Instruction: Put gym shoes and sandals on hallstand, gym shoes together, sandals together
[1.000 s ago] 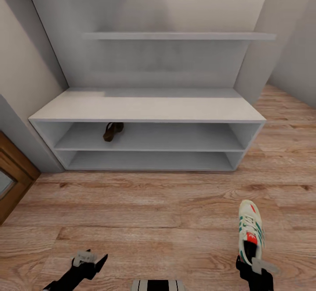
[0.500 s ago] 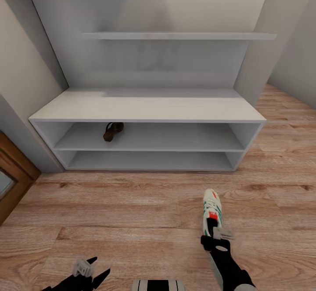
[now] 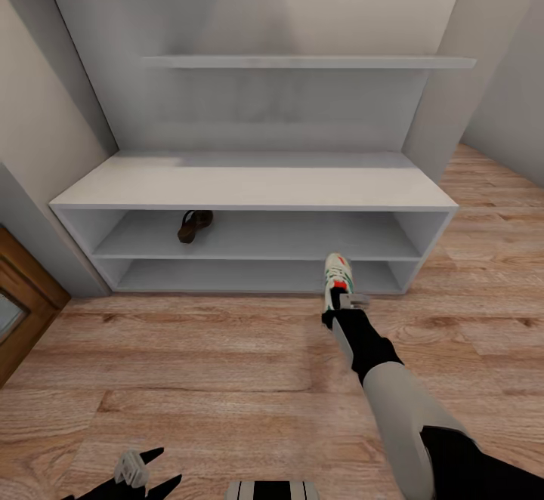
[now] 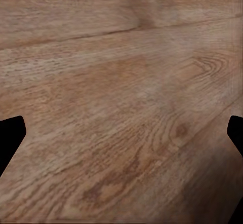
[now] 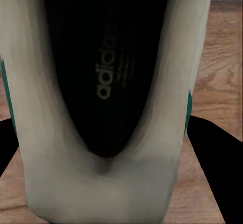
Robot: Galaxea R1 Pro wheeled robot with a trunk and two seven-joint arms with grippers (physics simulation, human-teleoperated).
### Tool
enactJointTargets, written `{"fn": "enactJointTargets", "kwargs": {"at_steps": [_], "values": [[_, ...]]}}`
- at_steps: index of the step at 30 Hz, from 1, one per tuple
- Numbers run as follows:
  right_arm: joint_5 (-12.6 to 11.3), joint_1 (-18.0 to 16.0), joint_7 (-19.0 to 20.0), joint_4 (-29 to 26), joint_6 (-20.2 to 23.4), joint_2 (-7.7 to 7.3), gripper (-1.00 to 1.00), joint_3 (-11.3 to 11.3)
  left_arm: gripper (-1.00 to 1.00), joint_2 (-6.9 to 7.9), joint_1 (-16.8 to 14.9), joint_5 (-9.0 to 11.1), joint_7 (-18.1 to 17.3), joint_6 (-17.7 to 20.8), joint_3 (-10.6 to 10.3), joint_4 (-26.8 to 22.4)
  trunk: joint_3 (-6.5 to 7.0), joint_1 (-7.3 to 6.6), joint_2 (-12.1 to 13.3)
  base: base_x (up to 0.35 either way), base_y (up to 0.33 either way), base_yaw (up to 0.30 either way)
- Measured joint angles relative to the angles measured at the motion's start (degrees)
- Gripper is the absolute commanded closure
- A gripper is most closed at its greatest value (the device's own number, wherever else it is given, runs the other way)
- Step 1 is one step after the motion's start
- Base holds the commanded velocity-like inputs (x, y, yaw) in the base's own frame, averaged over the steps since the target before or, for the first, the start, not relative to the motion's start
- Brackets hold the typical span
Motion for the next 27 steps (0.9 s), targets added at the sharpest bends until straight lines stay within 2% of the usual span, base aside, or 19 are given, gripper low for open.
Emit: {"fn": "enactJointTargets", "kwargs": {"at_steps": [16, 27], "values": [[0.0, -0.6, -0.1, -3.5, 0.5, 0.00, 1.00, -0.1, -1.00, 0.70, 0.0, 0.1, 0.5, 0.1, 0.1, 0.4, 0.00, 0.00, 0.0, 0.004, -0.001, 0.000], [0.0, -0.6, -0.2, -3.9, 0.6, 0.00, 1.00, -0.2, -1.00, 1.22, 0.0, 0.5, 0.5, 0.0, 0.1, 0.4, 0.00, -0.01, 0.0, 0.180, -0.094, 0.000]]}}
